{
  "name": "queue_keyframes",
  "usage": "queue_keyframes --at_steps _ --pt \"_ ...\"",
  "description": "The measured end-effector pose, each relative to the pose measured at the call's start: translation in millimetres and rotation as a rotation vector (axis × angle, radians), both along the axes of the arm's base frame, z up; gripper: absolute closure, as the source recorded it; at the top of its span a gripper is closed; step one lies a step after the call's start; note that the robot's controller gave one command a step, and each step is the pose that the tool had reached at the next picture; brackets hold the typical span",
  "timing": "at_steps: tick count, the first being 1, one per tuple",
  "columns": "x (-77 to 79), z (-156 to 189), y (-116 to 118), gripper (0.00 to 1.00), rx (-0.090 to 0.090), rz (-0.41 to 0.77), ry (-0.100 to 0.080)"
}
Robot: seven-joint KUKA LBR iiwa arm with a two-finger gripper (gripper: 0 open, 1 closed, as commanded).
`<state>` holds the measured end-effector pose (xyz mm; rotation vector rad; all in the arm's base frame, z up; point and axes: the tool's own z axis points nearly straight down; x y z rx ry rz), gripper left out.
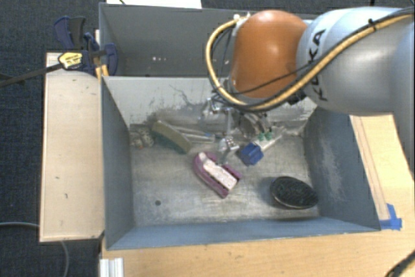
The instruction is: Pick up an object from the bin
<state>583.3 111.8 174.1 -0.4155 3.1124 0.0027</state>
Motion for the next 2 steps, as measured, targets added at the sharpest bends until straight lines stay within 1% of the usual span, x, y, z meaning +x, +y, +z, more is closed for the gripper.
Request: queue_keyframes --at_steps 1,2 --pt "-9.6 -77 -46 0.0 0.003 -0.182 0.001" --pt "9.2 -93 -43 0.0 0.0 -0.005 0.021"
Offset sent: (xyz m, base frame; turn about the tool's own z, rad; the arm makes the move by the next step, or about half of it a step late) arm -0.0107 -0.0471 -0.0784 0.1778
